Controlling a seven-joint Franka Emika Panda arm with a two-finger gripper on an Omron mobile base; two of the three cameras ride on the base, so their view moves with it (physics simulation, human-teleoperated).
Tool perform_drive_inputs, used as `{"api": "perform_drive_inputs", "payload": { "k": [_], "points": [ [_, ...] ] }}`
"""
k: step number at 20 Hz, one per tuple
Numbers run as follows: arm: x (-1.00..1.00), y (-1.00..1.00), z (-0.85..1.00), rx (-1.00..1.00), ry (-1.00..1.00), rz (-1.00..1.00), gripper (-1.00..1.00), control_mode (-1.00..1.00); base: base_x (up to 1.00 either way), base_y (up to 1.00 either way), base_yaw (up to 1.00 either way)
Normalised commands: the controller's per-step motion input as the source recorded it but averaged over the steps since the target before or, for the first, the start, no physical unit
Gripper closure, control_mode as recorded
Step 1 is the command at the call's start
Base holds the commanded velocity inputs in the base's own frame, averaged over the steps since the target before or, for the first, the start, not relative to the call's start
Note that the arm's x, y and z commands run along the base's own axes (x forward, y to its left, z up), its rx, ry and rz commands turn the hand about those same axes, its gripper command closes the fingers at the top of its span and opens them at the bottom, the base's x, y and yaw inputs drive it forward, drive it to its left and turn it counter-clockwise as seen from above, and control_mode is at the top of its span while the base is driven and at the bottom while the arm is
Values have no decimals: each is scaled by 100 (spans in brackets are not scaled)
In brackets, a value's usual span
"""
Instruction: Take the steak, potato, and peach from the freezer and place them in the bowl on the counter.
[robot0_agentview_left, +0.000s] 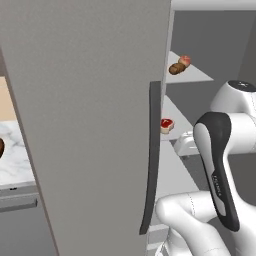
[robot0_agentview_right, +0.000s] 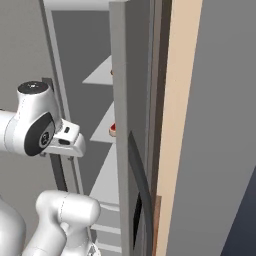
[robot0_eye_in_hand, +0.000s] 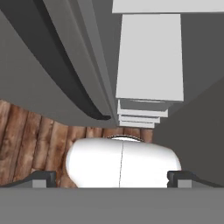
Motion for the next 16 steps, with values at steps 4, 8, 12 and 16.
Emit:
{"api": "perform_drive_inputs", "payload": {
  "k": [4,8,12,16],
  "points": [
    [0,0,0,0,0,0,-100,100,34,-22,-4],
    [0,0,0,0,0,0,-100,100,36,-19,-8],
    [0,0,0,0,0,0,-100,100,45,-20,-7],
    [0,0,0,0,0,0,-100,100,55,-18,-7]
  ]
}}
